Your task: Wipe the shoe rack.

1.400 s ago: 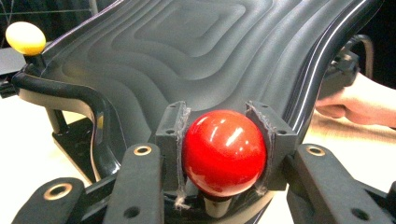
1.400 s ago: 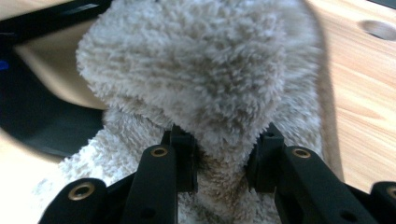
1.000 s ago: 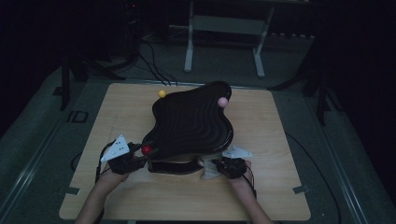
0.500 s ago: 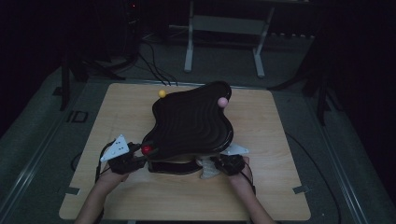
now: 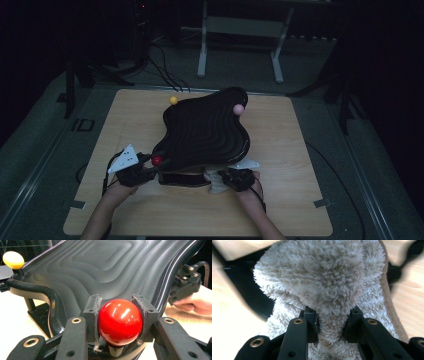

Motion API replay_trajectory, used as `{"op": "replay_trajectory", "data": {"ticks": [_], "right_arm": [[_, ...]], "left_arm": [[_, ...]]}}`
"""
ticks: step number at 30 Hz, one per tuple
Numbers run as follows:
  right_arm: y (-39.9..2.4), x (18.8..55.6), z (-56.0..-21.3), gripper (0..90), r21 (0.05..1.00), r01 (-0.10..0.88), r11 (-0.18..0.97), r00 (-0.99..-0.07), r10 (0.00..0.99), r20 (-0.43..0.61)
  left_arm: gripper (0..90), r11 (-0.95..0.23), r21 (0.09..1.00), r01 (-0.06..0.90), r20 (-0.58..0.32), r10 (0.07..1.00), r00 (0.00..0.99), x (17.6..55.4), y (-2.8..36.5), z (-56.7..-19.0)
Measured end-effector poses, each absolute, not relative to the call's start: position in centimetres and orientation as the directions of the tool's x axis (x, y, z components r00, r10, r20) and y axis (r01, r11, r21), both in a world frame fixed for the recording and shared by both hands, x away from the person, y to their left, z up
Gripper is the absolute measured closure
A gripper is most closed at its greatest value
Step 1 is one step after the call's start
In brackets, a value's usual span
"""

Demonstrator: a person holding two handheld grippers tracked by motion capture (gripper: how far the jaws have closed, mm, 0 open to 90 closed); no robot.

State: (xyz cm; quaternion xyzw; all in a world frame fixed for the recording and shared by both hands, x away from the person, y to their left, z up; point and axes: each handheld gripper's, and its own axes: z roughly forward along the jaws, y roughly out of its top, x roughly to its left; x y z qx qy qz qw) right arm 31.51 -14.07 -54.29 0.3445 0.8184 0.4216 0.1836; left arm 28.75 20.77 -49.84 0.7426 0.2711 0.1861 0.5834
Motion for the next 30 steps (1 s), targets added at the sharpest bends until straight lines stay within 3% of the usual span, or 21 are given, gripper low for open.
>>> {"op": "replay_trajectory", "data": {"ticks": [8, 15, 18, 20, 27, 30], "right_arm": [[-11.6, 30.0, -54.7, 69.8, 0.822, 0.354, 0.446, -0.771, 0.637, -0.014], [-12.8, 30.2, -54.7, 70.1, 0.819, 0.373, 0.436, -0.719, 0.693, -0.042], [-11.6, 28.9, -54.9, 70.1, 0.817, 0.327, 0.476, -0.795, 0.606, -0.035], [-11.4, 28.5, -54.8, 70.1, 0.806, 0.284, 0.519, -0.805, 0.586, -0.094], [-13.7, 29.5, -55.0, 70.0, 0.819, 0.386, 0.425, -0.732, 0.681, -0.008], [-12.9, 28.9, -55.0, 70.0, 0.812, 0.382, 0.440, -0.729, 0.684, -0.027]], "left_arm": [[59.8, -0.172, 0.967, 0.189, -0.043, 0.620, 0.783, 28.7, 20.8, -49.8], [59.8, -0.171, 0.967, 0.189, -0.043, 0.620, 0.783, 28.7, 20.8, -49.8], [59.8, -0.173, 0.966, 0.190, -0.042, 0.622, 0.782, 28.7, 20.8, -49.8], [59.8, -0.173, 0.966, 0.190, -0.042, 0.623, 0.781, 28.7, 20.7, -49.8], [59.8, -0.171, 0.967, 0.187, -0.042, 0.620, 0.783, 28.7, 20.8, -49.8], [59.8, -0.172, 0.967, 0.189, -0.042, 0.621, 0.782, 28.7, 20.7, -49.8]]}}
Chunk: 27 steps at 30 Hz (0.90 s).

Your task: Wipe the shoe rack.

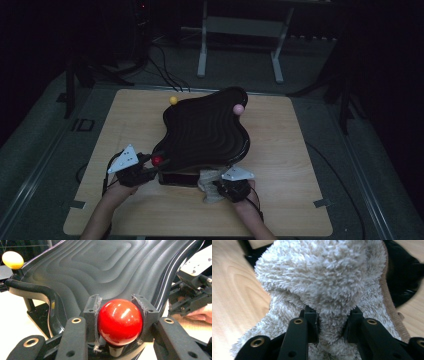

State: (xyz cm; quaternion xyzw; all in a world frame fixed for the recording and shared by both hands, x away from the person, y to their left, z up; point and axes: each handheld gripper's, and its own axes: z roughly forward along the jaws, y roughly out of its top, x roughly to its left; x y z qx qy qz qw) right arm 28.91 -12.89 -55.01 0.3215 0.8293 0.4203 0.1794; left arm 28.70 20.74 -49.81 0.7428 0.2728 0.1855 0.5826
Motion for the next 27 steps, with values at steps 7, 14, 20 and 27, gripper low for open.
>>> {"op": "replay_trajectory", "data": {"ticks": [7, 14, 20, 27], "right_arm": [[-10.6, 27.5, -55.5, 70.0, 0.826, 0.319, 0.465, -0.807, 0.591, -0.021], [-10.1, 28.9, -55.1, 69.9, 0.829, 0.346, 0.439, -0.778, 0.628, -0.008], [-8.3, 28.2, -54.9, 69.8, 0.813, 0.291, 0.505, -0.826, 0.561, -0.052], [-8.1, 29.3, -54.9, 69.8, 0.831, 0.338, 0.442, -0.759, 0.650, -0.037]], "left_arm": [[59.8, -0.176, 0.966, 0.189, -0.039, 0.623, 0.782, 28.7, 20.7, -49.8], [59.9, -0.175, 0.967, 0.186, -0.037, 0.624, 0.780, 28.7, 20.7, -49.8], [59.9, -0.176, 0.966, 0.188, -0.038, 0.624, 0.780, 28.7, 20.7, -49.8], [59.9, -0.173, 0.967, 0.189, -0.041, 0.623, 0.781, 28.8, 20.7, -49.8]]}}
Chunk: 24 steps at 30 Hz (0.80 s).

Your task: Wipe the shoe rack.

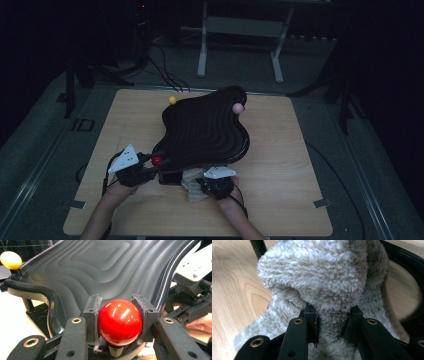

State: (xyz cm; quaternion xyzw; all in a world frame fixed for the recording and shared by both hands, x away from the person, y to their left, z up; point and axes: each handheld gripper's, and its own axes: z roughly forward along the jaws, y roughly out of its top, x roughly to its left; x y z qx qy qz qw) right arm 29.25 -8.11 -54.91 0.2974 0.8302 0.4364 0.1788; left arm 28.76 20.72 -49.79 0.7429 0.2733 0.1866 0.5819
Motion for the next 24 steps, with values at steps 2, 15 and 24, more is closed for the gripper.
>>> {"op": "replay_trajectory", "data": {"ticks": [2, 15, 24], "right_arm": [[-7.4, 28.6, -55.1, 69.8, 0.830, 0.332, 0.448, -0.779, 0.627, -0.027], [-5.9, 28.4, -55.2, 69.4, 0.832, 0.315, 0.456, -0.794, 0.607, -0.032], [-4.4, 28.2, -55.2, 68.9, 0.835, 0.297, 0.463, -0.803, 0.594, -0.044]], "left_arm": [[59.9, -0.173, 0.966, 0.189, -0.041, 0.623, 0.781, 28.8, 20.7, -49.8], [59.9, -0.175, 0.966, 0.191, -0.042, 0.622, 0.782, 28.8, 20.7, -49.8], [59.9, -0.180, 0.964, 0.195, -0.042, 0.623, 0.781, 28.8, 20.7, -49.7]]}}
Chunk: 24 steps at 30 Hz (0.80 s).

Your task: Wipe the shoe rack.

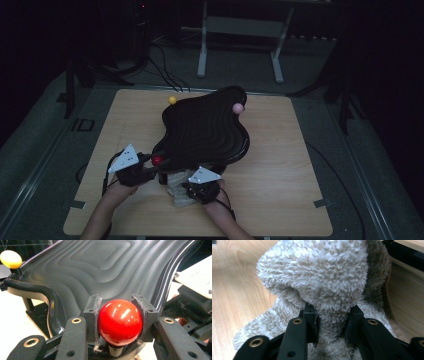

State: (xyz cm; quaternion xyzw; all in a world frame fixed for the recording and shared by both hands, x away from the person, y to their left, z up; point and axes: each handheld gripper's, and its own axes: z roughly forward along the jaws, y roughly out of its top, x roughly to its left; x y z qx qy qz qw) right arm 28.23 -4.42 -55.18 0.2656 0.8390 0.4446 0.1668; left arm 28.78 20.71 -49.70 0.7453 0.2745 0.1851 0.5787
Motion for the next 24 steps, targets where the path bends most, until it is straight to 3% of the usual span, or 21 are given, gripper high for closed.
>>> {"op": "replay_trajectory", "data": {"ticks": [5, 8, 11, 16, 24], "right_arm": [[-2.8, 27.5, -55.4, 66.3, 0.833, 0.251, 0.493, -0.831, 0.551, -0.075], [-1.9, 27.7, -55.4, 57.0, 0.833, 0.258, 0.489, -0.855, 0.518, -0.039], [-1.3, 27.7, -55.5, 51.0, 0.831, 0.241, 0.501, -0.849, 0.524, -0.069], [-1.0, 27.5, -55.7, 53.7, 0.815, 0.215, 0.538, -0.845, 0.520, -0.120], [-4.1, 28.0, -55.6, 58.6, 0.796, 0.204, 0.570, -0.845, 0.514, -0.151]], "left_arm": [[59.9, -0.177, 0.964, 0.196, -0.044, 0.623, 0.781, 28.8, 20.7, -49.7], [59.8, -0.174, 0.965, 0.196, -0.046, 0.624, 0.780, 28.8, 20.7, -49.7], [59.8, -0.172, 0.965, 0.198, -0.048, 0.625, 0.779, 28.8, 20.7, -49.7], [59.8, -0.177, 0.964, 0.197, -0.046, 0.622, 0.782, 28.8, 20.8, -49.7], [59.9, -0.180, 0.966, 0.188, -0.037, 0.623, 0.782, 28.7, 20.8, -49.7]]}}
